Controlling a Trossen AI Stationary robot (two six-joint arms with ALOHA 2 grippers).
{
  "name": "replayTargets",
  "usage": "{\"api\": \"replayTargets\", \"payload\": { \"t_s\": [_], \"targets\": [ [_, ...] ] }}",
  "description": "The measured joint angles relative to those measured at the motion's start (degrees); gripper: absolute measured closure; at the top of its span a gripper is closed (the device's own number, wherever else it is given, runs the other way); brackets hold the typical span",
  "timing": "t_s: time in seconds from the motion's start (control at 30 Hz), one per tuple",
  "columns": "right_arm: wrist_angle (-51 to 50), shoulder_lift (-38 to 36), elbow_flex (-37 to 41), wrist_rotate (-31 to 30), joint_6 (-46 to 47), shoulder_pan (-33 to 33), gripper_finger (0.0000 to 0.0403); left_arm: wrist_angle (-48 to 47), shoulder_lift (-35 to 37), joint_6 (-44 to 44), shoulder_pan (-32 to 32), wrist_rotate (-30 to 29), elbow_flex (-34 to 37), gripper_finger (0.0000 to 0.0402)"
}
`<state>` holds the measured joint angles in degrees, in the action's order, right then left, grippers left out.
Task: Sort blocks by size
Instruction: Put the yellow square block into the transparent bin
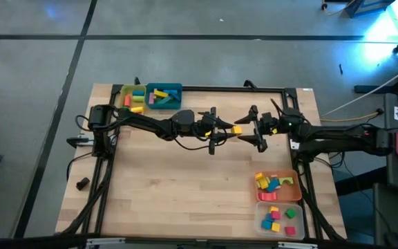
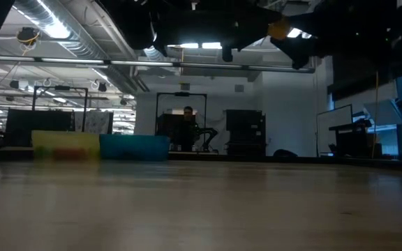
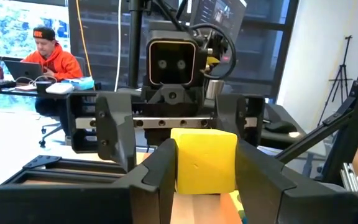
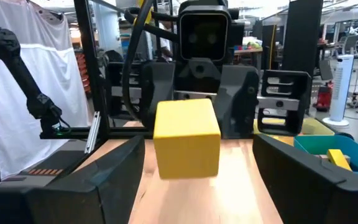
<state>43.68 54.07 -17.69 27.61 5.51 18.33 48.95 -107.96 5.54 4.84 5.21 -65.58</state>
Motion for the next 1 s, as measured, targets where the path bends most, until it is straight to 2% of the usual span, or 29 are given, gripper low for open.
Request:
{"api": "replayTargets", "payload": {
  "t_s": [0.23,0.6,0.8,1.0],
  "targets": [
    [-0.13,1.78,-1.01,0.53,-1.35,0.00,0.0118,-0.02,0.00,0.00,0.00,0.01,0.00,0.0279],
    [-0.15,2.07,-1.03,0.66,-1.39,0.00,0.0213,-0.04,-0.02,0.00,0.04,0.00,0.00,0.0279],
    [-0.21,2.07,-1.03,2.95,-1.45,0.04,0.0263,-0.23,-0.01,0.02,0.09,-0.13,0.00,0.0279],
    [-0.19,2.07,-1.03,3.11,-1.47,0.02,0.0264,-0.28,-0.02,0.02,0.09,-0.11,0.00,0.0279]
  ]
}}
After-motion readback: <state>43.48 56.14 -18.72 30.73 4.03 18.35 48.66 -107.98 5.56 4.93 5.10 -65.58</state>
